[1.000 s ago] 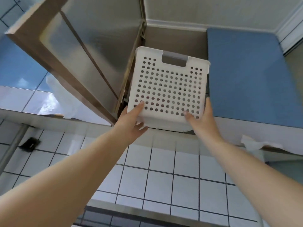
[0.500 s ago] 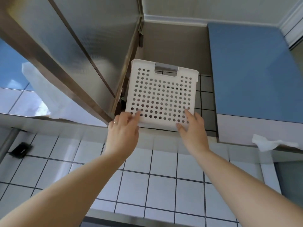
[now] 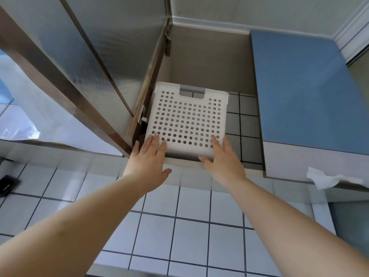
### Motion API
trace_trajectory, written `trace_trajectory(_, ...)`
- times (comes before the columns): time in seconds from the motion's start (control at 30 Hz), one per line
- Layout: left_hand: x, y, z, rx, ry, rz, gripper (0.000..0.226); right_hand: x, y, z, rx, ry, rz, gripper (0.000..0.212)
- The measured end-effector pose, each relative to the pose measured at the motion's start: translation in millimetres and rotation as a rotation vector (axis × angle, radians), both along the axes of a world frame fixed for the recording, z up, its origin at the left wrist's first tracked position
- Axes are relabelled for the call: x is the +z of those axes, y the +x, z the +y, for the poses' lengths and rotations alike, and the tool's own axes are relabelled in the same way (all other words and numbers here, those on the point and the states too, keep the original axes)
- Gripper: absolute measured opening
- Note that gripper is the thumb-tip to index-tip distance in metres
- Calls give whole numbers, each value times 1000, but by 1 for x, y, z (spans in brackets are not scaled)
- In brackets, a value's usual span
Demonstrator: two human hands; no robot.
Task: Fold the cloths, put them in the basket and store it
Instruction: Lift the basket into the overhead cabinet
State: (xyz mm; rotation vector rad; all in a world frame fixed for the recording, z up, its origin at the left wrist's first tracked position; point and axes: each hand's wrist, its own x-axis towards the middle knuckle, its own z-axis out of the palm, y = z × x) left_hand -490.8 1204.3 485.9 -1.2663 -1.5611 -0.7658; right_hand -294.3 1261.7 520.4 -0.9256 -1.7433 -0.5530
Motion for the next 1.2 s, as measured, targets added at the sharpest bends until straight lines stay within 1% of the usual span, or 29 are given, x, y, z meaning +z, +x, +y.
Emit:
trace_trajectory(0.1, 1, -3, 5, 0, -55, -19, 82, 1, 0, 5, 0, -47, -37, 68)
trace_trajectory(0.23, 1, -3, 12, -33, -93, -59, 82, 6, 2, 11, -30, -79, -96, 57)
trace_trajectory(0.43, -2, -2, 19, -29, -56, -54, 84, 7, 3, 17, -45, -75, -109, 50)
trace_trajectory(0.57, -7, -7, 15, -177, 25, -68, 83, 6, 3, 17, -41, -60, -95, 51)
trace_trajectory(0.7, -15, -12, -3, -378, 163, -53, 72, -3, 1, 3, 36, 89, -72, 51)
trace_trajectory(0.77, -24, -14, -18, -491, 214, -141, 61, -10, -3, -10, 93, 120, -89, 51)
trace_trajectory(0.83, -36, -18, -37, -582, 211, -289, 44, -18, -8, -26, 151, 123, -130, 50)
trace_trajectory(0.9, -50, -23, -55, -660, 221, -511, 20, -27, -13, -43, 201, 130, -202, 50)
trace_trajectory(0.93, -59, -28, -67, -696, 273, -664, 13, -33, -16, -54, 234, 137, -246, 49)
trace_trajectory(0.97, -65, -30, -76, -757, 347, -838, 12, -38, -19, -63, 260, 148, -289, 48)
trace_trajectory(1.0, -70, -33, -87, -819, 445, -1007, 21, -43, -22, -72, 295, 157, -328, 47)
trace_trajectory(1.03, -71, -34, -99, -860, 543, -1125, 35, -47, -25, -80, 328, 164, -364, 46)
trace_trajectory(1.07, -71, -36, -114, -870, 632, -1168, 51, -51, -28, -90, 359, 177, -398, 45)
trace_trajectory(1.1, -67, -33, -122, -904, 705, -1157, 65, -55, -30, -94, 365, 193, -435, 45)
trace_trajectory(1.13, -63, -32, -141, -924, 779, -1103, 74, -58, -32, -103, 387, 213, -462, 45)
trace_trajectory(1.17, -58, -29, -152, -944, 822, -1034, 79, -60, -33, -108, 399, 226, -482, 44)
trace_trajectory(1.2, -54, -26, -165, -933, 842, -961, 79, -62, -34, -115, 414, 239, -494, 44)
